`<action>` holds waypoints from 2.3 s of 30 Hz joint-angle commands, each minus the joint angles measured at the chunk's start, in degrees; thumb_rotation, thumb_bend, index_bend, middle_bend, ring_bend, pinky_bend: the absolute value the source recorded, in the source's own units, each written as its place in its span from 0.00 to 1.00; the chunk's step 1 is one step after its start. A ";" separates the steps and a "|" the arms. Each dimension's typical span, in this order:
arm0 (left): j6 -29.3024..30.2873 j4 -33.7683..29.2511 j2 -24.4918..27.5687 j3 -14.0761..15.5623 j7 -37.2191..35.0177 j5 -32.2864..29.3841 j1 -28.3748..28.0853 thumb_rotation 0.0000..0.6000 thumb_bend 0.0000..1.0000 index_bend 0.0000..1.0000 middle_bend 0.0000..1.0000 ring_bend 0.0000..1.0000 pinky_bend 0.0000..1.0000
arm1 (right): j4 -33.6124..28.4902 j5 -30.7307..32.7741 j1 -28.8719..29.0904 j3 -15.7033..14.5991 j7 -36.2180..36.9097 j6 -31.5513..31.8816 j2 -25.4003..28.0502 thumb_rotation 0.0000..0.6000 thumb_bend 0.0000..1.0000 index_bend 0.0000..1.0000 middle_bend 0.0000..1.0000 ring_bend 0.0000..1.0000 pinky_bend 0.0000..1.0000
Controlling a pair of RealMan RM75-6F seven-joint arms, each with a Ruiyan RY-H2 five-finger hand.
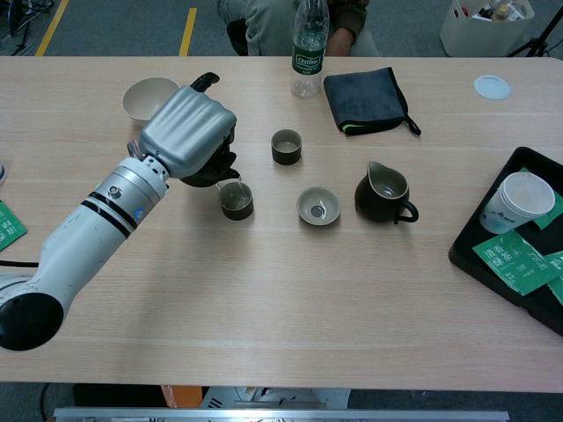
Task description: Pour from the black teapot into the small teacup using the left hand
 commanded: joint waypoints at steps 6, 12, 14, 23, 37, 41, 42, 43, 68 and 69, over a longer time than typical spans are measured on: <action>-2.73 -2.54 3.21 -1.96 -6.48 -3.11 0.50 0.93 0.41 0.92 1.00 0.81 0.11 | -0.60 -0.11 0.24 0.05 -0.61 -0.24 0.16 1.00 0.00 0.36 0.39 0.23 0.23; -3.30 -3.10 6.01 -3.69 -13.11 -3.95 1.08 0.93 0.41 0.91 1.00 0.81 0.11 | -1.48 -0.32 0.34 0.08 -1.36 -0.14 0.47 1.00 0.00 0.36 0.39 0.23 0.23; -3.78 -3.31 7.33 -4.34 -15.83 -4.48 1.35 0.93 0.41 0.91 1.00 0.80 0.11 | -1.78 -0.31 0.33 0.09 -1.61 -0.11 0.58 1.00 0.00 0.36 0.39 0.23 0.23; -6.00 -3.01 11.60 -5.85 -23.58 -8.02 2.63 0.90 0.41 0.89 1.00 0.78 0.11 | -2.30 -0.40 0.43 0.08 -2.03 -0.16 0.63 1.00 0.00 0.36 0.39 0.23 0.23; -7.01 4.26 11.37 -3.18 -31.88 -9.14 5.80 0.90 0.41 0.83 0.95 0.71 0.11 | -3.12 -0.59 0.53 -0.02 -2.83 -0.13 0.86 1.00 0.00 0.36 0.39 0.23 0.23; -7.52 6.48 10.48 -2.51 -33.26 -9.04 6.25 0.89 0.41 0.82 0.93 0.69 0.11 | -3.22 -0.60 0.52 -0.05 -2.90 -0.12 0.85 1.00 0.00 0.36 0.39 0.23 0.23; -7.66 7.23 10.12 -2.36 -33.67 -9.04 6.38 0.89 0.41 0.81 0.92 0.68 0.11 | -3.22 -0.58 0.50 -0.04 -2.90 -0.09 0.84 1.00 0.00 0.36 0.39 0.23 0.23; -7.85 7.76 9.86 -2.25 -33.91 -9.15 6.47 0.90 0.41 0.81 0.92 0.68 0.11 | -3.23 -0.55 0.49 -0.04 -2.90 -0.10 0.83 1.00 0.00 0.36 0.39 0.23 0.23; -10.84 12.36 8.33 -1.57 -34.72 -10.00 7.37 0.70 0.40 0.67 0.77 0.55 0.11 | -3.95 -0.44 0.27 0.15 -3.50 0.43 1.29 1.00 0.00 0.36 0.39 0.23 0.23; -10.97 11.96 8.61 -1.57 -34.57 -10.08 7.38 0.64 0.40 0.64 0.75 0.53 0.11 | -3.99 -0.46 0.29 0.16 -3.53 0.42 1.30 1.00 0.00 0.36 0.39 0.23 0.23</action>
